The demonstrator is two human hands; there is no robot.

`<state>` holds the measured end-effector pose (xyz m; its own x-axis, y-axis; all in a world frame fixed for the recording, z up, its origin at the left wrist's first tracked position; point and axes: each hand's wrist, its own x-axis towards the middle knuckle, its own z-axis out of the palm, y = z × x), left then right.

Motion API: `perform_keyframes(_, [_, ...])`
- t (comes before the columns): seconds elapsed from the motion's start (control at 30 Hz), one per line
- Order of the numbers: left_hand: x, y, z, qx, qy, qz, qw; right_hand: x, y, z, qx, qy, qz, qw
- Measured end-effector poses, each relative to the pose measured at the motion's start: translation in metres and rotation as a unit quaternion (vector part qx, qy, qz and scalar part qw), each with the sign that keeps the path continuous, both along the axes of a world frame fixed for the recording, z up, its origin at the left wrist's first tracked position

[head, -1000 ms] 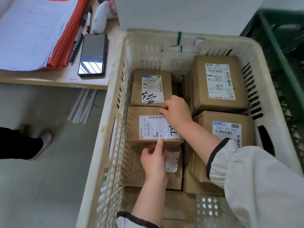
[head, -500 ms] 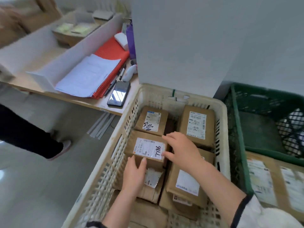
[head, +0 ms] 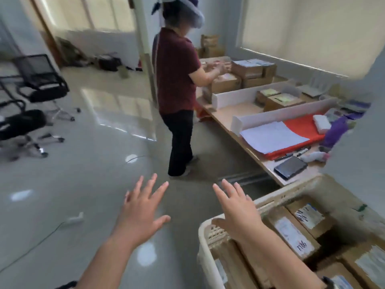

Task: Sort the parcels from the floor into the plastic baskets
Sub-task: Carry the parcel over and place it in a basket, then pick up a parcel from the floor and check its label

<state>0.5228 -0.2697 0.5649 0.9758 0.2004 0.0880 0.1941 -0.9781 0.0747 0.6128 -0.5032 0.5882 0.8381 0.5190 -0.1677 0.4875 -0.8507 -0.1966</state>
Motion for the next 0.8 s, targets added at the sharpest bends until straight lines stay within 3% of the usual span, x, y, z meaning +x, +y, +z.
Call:
perform_keyframes(0.17, [-0.122,0.101,0.012,-0.005,-0.009,0.168,0.986,-0.050,0.148,0.013,-0.029,-0.009,0.175,0.984])
perform_keyframes(0.4, [-0.333,0.217,0.013,-0.038,0.008,0.366,0.930,-0.210,0.343,-0.002,-0.026,0.000,0.378,0.926])
perform_keyframes(0.63, [-0.518,0.255,-0.018,-0.090,0.000,0.589,0.803,-0.339,0.465,-0.038,-0.072,0.016,0.548,0.833])
perform_keyframes(0.8, [-0.574,0.258,-0.042,-0.123,0.019,0.681,0.722,-0.393,0.534,-0.065,-0.102,0.026,0.641,0.760])
